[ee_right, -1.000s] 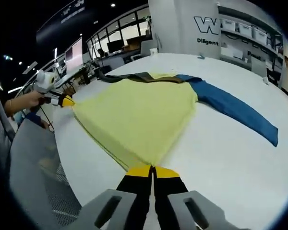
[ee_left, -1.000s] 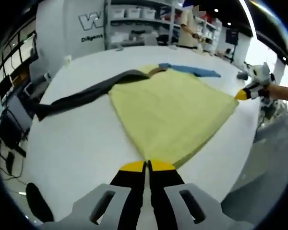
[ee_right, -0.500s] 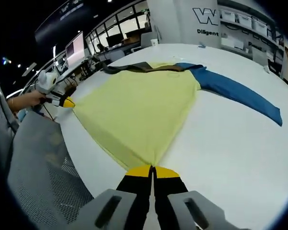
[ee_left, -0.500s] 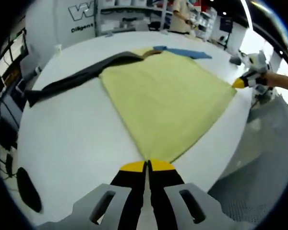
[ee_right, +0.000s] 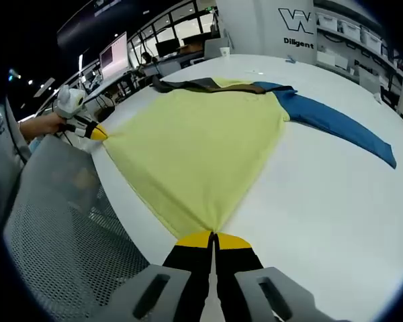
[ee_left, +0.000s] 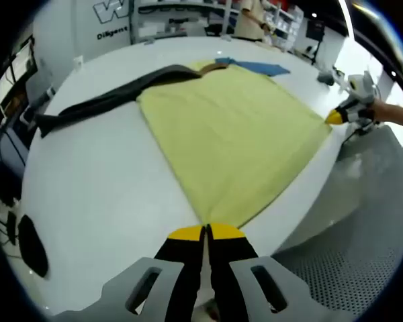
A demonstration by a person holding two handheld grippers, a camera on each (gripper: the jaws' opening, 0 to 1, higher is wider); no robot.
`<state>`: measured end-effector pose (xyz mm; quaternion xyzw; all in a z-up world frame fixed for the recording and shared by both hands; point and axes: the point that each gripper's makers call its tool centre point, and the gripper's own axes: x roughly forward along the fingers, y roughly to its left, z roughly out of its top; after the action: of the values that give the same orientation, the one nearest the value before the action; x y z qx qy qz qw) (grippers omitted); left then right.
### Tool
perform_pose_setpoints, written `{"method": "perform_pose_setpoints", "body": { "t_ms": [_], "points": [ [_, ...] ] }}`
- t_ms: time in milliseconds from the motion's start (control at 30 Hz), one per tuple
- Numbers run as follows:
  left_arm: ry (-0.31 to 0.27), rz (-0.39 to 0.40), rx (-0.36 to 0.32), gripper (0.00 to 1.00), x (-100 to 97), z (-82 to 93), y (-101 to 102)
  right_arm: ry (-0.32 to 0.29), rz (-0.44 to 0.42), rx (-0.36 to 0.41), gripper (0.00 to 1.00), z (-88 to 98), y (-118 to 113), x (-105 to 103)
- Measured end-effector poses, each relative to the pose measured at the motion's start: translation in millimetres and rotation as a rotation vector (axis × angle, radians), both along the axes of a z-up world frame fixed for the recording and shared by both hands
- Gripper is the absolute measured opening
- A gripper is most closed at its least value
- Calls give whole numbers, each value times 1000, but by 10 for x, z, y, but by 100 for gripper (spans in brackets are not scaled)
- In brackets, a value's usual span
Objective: Fold the garment on the visible template until the final outline fits inside the template.
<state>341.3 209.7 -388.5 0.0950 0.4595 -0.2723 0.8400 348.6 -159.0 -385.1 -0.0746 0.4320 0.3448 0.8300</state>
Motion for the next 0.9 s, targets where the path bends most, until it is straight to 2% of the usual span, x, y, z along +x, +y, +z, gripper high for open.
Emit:
{"method": "perform_pose_setpoints", "body": {
  "t_ms": [100,233,300,433,533,733,900],
  "points": [
    [-16,-13,9,1,30,11,3,-17,20,-16,0,-8,2,24],
    [-37,28,-21,7,68,47,8,-15,20,-27,0,-30,4,46],
    [-49,50,-33,12,86,72,41,-19,9,-26,0,-1,9,52],
    [-93,38,-33,14,112,135,-6,-61,-3,-16,0,75,-12,108],
    [-90,36,-58,16,121,141,-50,-69,-13,6,5,109,20,132],
    [-102,-39,-55,18,155,157,-169,-73,29,35,9,123,217,115],
    [-91,-111,-79,16,180,117,-389,-66,70,39,9,65,389,97]
  ]
}}
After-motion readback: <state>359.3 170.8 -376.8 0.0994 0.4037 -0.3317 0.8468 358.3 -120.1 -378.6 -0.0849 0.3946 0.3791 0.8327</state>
